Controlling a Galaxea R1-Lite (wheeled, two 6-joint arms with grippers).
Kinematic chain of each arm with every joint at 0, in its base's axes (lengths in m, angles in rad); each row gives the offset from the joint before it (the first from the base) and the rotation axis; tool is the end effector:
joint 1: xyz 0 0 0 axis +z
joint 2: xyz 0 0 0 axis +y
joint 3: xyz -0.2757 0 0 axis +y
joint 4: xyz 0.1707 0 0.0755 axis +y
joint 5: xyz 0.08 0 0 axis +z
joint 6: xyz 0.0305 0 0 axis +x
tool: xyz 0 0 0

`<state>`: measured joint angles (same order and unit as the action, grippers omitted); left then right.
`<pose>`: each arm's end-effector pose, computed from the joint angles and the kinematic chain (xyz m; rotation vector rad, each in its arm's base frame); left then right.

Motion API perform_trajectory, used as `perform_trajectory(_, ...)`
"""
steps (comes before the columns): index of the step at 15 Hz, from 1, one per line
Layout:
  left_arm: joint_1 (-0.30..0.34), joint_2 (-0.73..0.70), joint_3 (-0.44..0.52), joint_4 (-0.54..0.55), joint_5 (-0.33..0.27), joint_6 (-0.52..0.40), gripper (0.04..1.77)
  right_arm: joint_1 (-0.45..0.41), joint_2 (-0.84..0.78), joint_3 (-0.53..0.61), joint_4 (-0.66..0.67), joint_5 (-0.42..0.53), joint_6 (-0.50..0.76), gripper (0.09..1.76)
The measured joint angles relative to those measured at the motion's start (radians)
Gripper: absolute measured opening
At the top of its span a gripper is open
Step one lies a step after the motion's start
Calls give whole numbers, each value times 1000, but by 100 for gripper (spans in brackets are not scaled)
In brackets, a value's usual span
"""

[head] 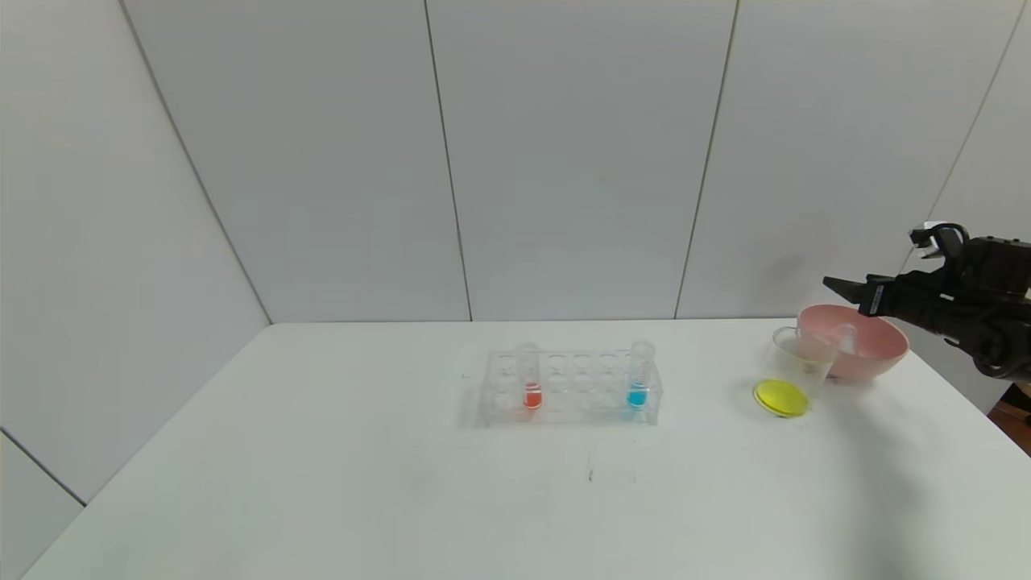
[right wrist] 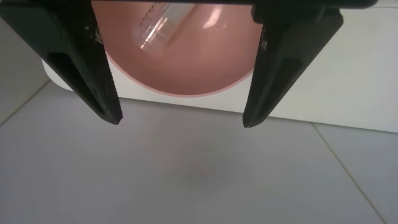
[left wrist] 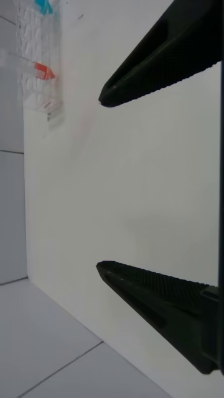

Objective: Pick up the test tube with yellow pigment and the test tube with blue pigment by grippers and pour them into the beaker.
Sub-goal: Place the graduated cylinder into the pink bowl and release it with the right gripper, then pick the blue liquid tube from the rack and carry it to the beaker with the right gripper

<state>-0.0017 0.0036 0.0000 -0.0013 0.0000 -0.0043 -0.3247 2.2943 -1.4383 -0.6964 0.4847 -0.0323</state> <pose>0.0058 0.0000 0.0756 -0.0043 0.0023 -0.0017 0.4377 -0.1323 0.1102 0.0307 0.1442 0.1620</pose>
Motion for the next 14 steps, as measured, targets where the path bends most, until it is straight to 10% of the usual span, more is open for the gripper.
perform_trajectory(8, 0, 0, 0, 0, 0, 0, 176, 264, -104, 20, -31, -455, 110, 160)
perform_trajectory(14, 0, 0, 0, 0, 0, 0, 176, 458, -249, 291, -130, -521, 144, 166)
